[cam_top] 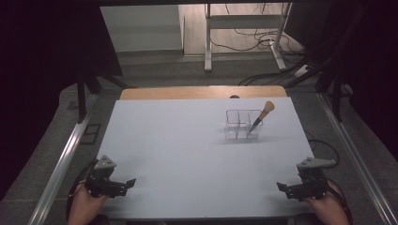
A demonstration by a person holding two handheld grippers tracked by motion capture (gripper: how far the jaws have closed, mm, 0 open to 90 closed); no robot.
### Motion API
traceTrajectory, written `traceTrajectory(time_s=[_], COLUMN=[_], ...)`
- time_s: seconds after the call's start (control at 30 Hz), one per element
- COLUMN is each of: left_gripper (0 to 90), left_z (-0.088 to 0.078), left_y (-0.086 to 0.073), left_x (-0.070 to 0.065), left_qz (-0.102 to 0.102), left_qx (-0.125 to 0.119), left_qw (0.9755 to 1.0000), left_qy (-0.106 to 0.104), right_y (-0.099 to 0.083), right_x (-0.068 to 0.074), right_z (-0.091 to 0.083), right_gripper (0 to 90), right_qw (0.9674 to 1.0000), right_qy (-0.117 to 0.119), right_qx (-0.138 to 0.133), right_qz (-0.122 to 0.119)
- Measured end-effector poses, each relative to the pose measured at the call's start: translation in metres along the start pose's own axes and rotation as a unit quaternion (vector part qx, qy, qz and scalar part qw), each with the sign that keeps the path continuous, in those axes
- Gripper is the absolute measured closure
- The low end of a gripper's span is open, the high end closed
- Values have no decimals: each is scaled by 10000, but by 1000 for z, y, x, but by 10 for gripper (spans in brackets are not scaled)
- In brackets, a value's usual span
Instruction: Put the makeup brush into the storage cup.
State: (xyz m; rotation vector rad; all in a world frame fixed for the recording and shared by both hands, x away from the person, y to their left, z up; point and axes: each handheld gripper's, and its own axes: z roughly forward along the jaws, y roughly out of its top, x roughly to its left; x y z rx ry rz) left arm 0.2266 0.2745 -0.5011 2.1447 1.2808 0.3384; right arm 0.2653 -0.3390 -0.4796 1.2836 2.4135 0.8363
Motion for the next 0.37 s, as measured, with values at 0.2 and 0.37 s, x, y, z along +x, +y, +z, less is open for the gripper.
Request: traceTrajectory(time_s=[0.2,0.37], left_gripper=[0,0], left_z=[0,1], left_y=[0,1], left_x=[0,-1], left_qz=[2,18], left_qx=[13,16], left_qw=[10000,10000], left_qy=[-2,-2], right_y=[-4,-4], right_x=[-1,-2], right_z=[3,4], right_gripper=[0,0], right_qw=[9998,9998], right_qy=[30,37], right_qx=[153,187], right_qz=[84,83])
